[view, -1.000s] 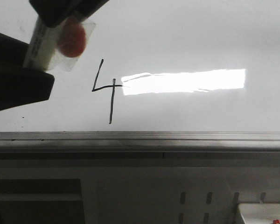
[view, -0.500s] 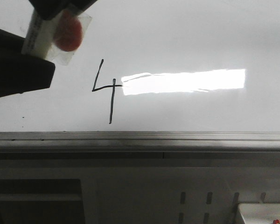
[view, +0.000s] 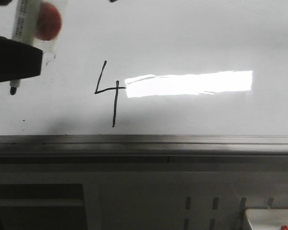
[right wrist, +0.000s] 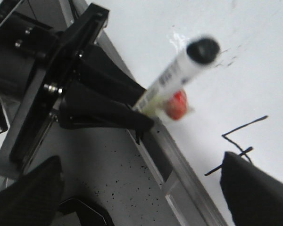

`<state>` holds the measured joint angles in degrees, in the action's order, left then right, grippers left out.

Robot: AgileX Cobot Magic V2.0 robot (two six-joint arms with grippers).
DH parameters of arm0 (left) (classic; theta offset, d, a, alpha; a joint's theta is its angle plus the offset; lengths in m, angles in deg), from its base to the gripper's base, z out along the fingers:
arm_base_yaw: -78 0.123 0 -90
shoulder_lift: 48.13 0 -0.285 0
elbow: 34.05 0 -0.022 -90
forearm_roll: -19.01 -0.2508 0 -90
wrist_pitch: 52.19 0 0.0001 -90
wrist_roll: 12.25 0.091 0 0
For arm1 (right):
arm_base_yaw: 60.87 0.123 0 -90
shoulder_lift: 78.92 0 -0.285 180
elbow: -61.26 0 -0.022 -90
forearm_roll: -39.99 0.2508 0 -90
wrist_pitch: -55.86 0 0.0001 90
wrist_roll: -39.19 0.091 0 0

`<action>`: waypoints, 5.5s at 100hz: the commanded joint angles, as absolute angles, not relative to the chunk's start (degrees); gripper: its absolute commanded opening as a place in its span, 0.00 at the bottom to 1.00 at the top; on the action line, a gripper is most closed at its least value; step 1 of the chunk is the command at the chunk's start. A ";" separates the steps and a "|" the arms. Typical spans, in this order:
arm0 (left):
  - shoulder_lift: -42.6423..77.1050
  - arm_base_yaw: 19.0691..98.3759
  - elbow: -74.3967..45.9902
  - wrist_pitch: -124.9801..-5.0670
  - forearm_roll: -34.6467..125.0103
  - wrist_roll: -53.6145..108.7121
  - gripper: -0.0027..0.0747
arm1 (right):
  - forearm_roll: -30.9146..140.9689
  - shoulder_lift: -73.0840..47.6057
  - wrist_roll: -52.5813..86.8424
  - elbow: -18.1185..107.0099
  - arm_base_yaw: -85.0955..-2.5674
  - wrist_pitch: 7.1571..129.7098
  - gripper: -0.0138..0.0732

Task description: Write number 4 on whiteboard

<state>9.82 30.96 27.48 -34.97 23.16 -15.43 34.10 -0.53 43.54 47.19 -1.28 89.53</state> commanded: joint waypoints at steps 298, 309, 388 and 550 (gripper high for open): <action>-29.06 30.12 43.03 -28.99 23.77 -16.21 0.01 | 29.93 -67.68 44.98 -7.99 -2.48 63.75 0.08; -29.06 30.79 43.03 -29.33 24.18 -16.21 0.01 | 29.93 -67.68 44.98 -7.99 -2.48 63.83 0.08; -42.21 75.05 44.89 -60.87 17.63 -16.21 0.01 | 29.93 -67.68 44.98 -7.99 -2.48 63.97 0.08; -42.17 78.67 45.36 -69.33 19.01 -16.21 0.01 | 30.04 -58.98 45.08 -7.99 -17.42 51.54 0.08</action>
